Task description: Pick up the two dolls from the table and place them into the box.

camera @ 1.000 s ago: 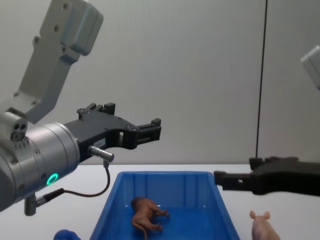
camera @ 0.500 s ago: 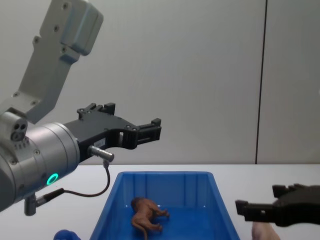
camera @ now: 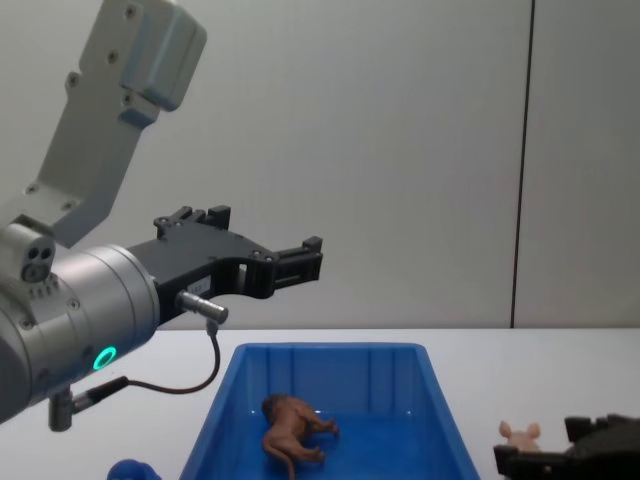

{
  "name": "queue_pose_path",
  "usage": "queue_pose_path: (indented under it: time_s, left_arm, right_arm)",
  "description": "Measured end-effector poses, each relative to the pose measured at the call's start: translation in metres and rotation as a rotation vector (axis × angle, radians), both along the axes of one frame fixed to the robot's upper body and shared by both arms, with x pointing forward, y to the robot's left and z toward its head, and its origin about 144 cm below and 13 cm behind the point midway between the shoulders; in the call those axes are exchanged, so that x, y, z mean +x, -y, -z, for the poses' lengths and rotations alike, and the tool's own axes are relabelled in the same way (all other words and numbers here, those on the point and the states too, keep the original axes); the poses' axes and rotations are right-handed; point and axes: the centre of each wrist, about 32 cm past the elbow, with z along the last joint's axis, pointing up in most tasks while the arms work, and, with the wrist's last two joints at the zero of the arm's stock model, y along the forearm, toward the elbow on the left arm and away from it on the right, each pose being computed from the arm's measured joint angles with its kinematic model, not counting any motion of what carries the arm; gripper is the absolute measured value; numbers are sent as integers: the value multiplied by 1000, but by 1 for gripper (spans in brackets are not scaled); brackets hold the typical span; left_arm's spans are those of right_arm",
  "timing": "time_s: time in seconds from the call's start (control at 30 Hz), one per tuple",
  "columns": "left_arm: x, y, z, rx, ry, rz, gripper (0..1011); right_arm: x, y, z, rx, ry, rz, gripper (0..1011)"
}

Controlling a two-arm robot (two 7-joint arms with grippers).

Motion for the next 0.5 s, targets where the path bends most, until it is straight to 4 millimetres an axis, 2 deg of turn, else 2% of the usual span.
queue_pose_path:
  time_s: [0.33, 0.43, 0.5]
  left_arm:
    - [0, 0, 0, 0, 0, 0, 1001]
    - [0, 0, 0, 0, 0, 0, 1001]
    - [0, 0, 0, 0, 0, 0, 1001]
  right_arm:
    - [3, -1, 8, 27, -62, 7, 726]
    - [4, -1, 9, 37, -76, 5, 585]
    - [4, -1, 10, 41, -81, 4, 546]
